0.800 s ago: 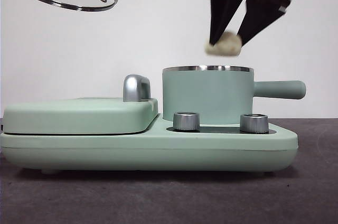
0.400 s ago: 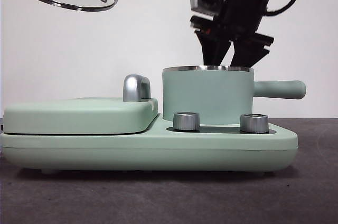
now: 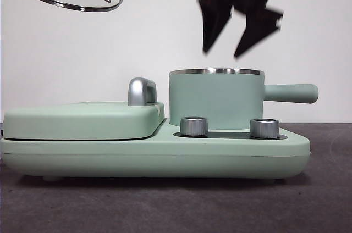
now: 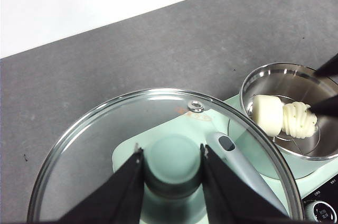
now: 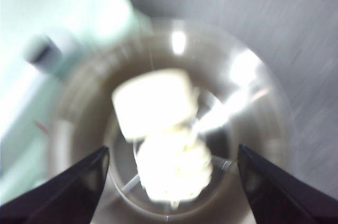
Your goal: Put the buns in a small steamer
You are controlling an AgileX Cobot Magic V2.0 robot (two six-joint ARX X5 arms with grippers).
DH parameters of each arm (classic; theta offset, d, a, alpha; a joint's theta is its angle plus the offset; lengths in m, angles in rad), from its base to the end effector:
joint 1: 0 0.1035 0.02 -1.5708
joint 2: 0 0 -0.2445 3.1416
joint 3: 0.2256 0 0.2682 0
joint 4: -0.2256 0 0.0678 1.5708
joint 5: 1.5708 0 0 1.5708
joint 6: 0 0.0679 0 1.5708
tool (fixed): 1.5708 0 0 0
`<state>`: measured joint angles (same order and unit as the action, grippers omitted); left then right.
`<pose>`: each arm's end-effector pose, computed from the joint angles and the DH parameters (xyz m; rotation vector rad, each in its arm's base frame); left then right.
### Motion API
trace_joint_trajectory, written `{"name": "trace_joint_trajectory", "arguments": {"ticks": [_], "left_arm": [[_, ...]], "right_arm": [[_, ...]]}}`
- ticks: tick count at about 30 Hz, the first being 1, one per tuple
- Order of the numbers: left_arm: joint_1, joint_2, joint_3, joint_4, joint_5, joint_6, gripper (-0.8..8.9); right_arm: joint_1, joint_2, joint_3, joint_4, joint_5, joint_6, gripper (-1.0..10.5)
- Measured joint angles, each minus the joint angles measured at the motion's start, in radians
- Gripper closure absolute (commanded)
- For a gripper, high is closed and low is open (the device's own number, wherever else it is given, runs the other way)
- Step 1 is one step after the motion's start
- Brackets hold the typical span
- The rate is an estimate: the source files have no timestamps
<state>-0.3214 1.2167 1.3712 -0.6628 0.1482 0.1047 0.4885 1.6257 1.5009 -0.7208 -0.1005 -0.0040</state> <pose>0.2835 -0.1050 0.3667 0.1449 0.4867 -0.4859 0.3412 0.1891 0.2733 -0.1689 0.8402 0.5548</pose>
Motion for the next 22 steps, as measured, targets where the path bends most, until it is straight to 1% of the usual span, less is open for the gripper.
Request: {"name": "trace_joint_trajectory", "arguments": {"ticks": [3,6,9,11,14,17,20,22], "left_arm": [[0.000,0.000,0.000,0.000,0.000,0.000,8.03],[0.000,0.000,0.000,-0.002,0.000,0.000,8.03],[0.000,0.000,0.000,-0.018,0.000,-0.001,8.03],[0.000,0.000,0.000,-0.030,0.000,-0.001,8.03],[-0.003,0.000,0.000,-0.039,0.001,-0.001,8.03],[-0.016,0.000,0.000,-0.046,0.002,-0.001,8.03],[-0.037,0.006,0.000,-0.045,0.005,-0.001,8.03],[-0.056,0.019,0.000,-0.044,0.005,-0.001,8.03]], "right_arm": [[0.027,-0.150,-0.105,0.187,0.051,0.005,5.6],[0.048,-0.282,-0.332,0.380,0.050,0.047,5.6],[0.066,-0.364,-0.493,0.473,0.052,0.072,5.6],[0.073,-0.425,-0.580,0.494,0.054,0.085,5.6],[0.084,-0.529,-0.694,0.500,0.080,0.103,5.6],[0.089,-0.628,-0.783,0.495,0.098,0.116,5.6],[0.090,-0.741,-0.853,0.443,0.106,0.126,5.6],[0.090,-0.810,-0.872,0.382,0.132,0.133,5.6]]}}
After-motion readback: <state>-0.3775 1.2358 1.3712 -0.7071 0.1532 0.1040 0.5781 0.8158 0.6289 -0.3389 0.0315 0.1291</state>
